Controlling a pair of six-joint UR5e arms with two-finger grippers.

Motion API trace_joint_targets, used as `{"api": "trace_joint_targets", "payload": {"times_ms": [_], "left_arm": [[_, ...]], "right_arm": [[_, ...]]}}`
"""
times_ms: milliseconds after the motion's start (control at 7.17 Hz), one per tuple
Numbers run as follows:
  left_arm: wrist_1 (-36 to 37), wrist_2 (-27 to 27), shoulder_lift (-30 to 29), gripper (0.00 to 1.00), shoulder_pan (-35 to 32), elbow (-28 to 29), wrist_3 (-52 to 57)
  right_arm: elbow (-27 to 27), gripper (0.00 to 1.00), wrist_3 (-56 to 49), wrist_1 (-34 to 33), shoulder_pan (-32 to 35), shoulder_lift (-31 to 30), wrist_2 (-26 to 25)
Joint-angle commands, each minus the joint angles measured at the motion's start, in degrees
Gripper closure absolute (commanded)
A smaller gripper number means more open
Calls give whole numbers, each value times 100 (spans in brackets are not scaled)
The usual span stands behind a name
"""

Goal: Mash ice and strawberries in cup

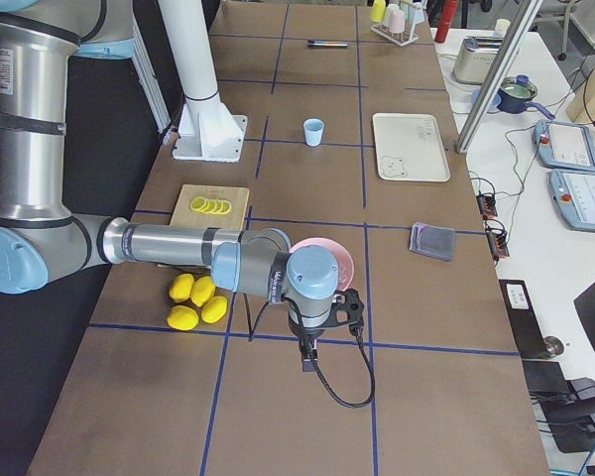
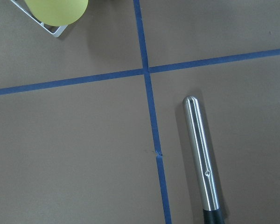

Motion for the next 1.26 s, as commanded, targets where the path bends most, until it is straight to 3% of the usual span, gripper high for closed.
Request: {"api": "trace_joint_targets", "payload": {"times_ms": [0, 1116], "left_arm": [[-7, 9, -4, 0, 0, 3, -2], [-7, 9, 66, 0, 0, -15, -2]], "right_arm": [[0, 1, 10, 0, 0, 1, 41], [0, 1, 10, 0, 0, 1, 51]]}}
